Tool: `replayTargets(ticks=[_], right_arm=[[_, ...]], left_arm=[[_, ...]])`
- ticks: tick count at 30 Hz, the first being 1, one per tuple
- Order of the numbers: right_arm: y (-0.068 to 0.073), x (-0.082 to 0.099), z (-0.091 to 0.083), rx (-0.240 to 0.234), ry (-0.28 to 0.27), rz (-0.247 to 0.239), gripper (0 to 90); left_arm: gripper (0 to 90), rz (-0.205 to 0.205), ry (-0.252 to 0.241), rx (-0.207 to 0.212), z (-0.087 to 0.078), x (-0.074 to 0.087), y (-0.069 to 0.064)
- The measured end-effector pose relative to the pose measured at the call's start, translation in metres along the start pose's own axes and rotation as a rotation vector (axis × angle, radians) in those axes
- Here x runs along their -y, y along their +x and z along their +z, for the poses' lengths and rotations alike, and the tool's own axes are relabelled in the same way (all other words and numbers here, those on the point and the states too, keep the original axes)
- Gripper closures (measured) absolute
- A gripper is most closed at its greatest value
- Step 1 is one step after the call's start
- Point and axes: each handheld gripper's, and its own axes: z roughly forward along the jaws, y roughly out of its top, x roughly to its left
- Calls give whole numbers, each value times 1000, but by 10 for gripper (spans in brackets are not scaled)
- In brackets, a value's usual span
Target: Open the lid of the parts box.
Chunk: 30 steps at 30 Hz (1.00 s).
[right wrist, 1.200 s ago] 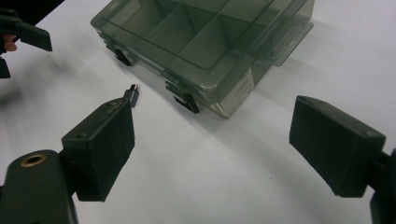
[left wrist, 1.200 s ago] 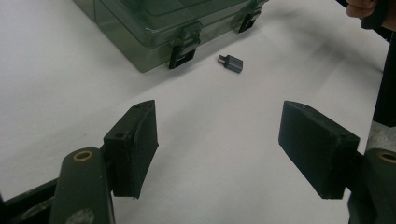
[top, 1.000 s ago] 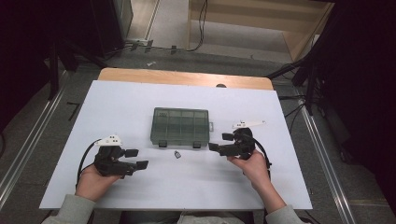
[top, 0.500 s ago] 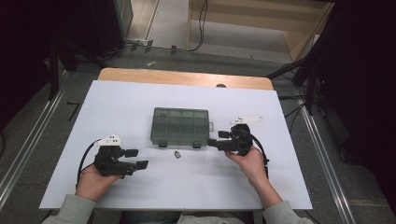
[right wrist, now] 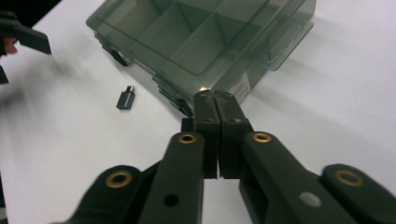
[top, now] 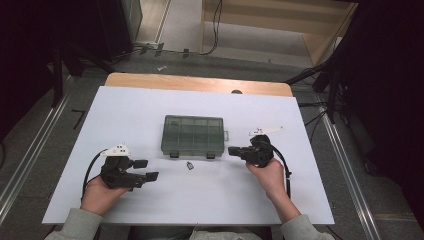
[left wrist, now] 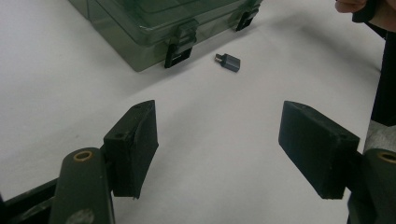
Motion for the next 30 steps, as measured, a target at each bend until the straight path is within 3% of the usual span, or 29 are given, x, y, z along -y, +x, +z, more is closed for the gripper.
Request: replayTargets(ticks=[9, 14, 30], right_arm=[[0, 7, 10, 35, 18, -7, 876], [1, 10, 17, 23, 37, -1, 876], [2, 10, 20, 26, 27, 1, 875]], left_arm=[[285, 4, 2, -4, 0, 0, 0], [285, 4, 0, -4, 0, 0, 0], [284, 3, 3, -4, 0, 0, 0]])
